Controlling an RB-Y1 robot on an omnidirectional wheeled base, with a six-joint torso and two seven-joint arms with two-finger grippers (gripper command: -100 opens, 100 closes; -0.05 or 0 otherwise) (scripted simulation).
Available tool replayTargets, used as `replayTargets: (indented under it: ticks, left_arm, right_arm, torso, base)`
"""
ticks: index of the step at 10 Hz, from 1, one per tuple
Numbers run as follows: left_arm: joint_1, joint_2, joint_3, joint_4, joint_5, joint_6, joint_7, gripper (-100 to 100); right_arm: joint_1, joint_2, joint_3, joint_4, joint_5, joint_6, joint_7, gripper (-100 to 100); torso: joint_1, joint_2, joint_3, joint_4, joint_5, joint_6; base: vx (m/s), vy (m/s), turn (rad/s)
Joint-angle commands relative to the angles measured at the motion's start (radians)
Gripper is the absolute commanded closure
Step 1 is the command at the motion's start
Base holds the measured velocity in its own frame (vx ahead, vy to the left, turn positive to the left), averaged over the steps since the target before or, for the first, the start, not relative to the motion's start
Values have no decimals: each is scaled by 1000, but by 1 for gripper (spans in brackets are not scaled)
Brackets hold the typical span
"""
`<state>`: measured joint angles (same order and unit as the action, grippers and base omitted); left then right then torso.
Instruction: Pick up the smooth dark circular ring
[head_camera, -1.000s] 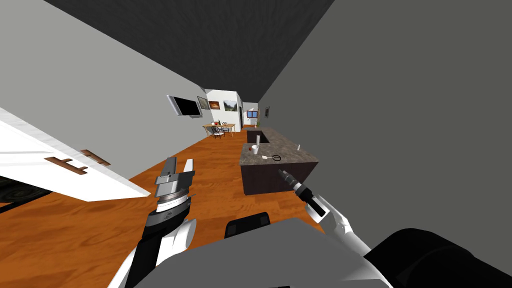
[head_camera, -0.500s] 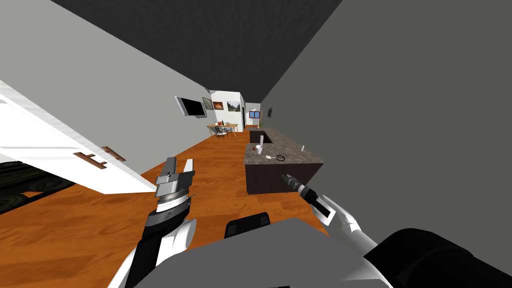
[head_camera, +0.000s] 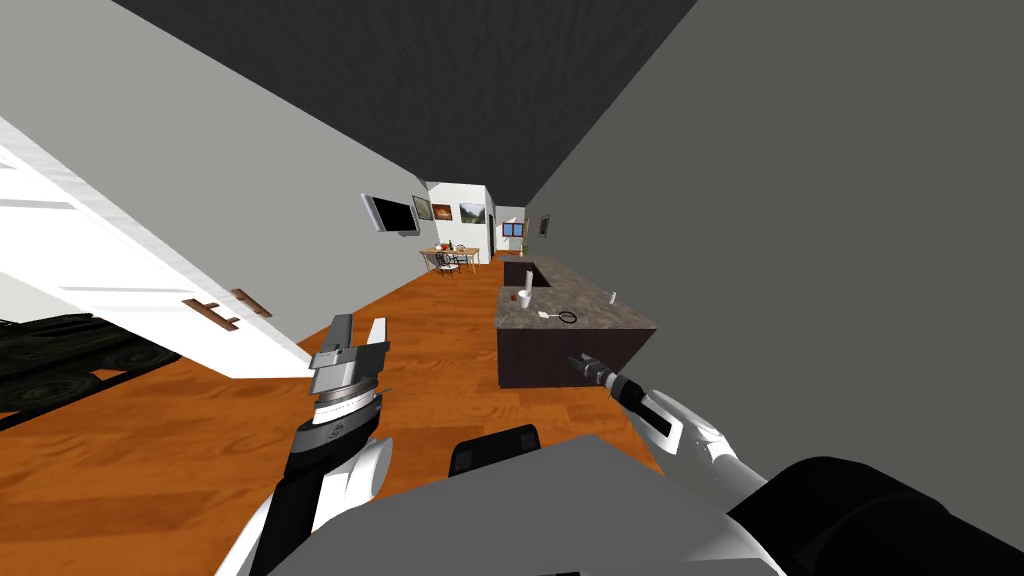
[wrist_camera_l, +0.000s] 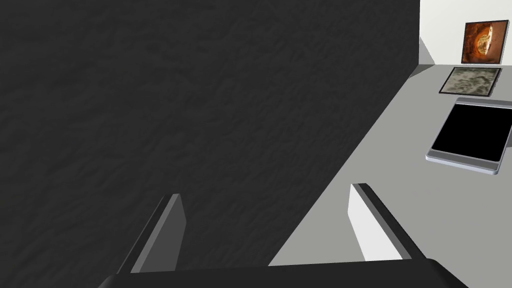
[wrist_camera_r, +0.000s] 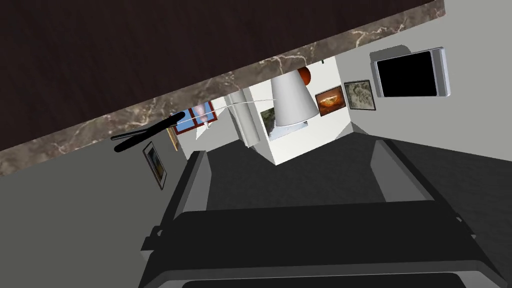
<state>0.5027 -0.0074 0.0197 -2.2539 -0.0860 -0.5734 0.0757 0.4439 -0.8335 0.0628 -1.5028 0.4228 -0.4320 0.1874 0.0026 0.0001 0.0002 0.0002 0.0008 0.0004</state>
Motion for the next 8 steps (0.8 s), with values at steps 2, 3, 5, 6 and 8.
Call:
replayTargets:
  ticks: [2, 3, 5, 6, 8]
  left_arm:
    - [0, 0, 0, 0, 0, 0, 0, 0]
    - [0, 0, 0, 0, 0, 0, 0, 0]
    - [0, 0, 0, 0, 0, 0, 0, 0]
    - [0, 0, 0, 0, 0, 0, 0, 0]
    - [0, 0, 0, 0, 0, 0, 0, 0]
  right_arm:
    - [-7, -83, 33, 83, 62, -1, 43, -100]
    - [-7, -93, 33, 101, 62, -1, 43, -100]
    - [-14, -162, 62, 175, 113, -11, 86, -100]
    - [-14, -177, 62, 192, 113, -11, 86, -100]
    - [-17, -217, 76, 236, 137, -16, 108, -100]
  torso:
    - [1, -1, -1, 0, 0, 0]
    - [3, -2, -1, 0, 1, -1]
    - [2, -2, -1, 0, 1, 0]
    - [3, -3, -2, -1, 1, -1]
    - [1, -3, -2, -1, 0, 0]
  base:
    - [32, 95, 131]
    - [37, 83, 33]
    - [50, 89, 100]
    - [49, 69, 65]
    - [55, 51, 68]
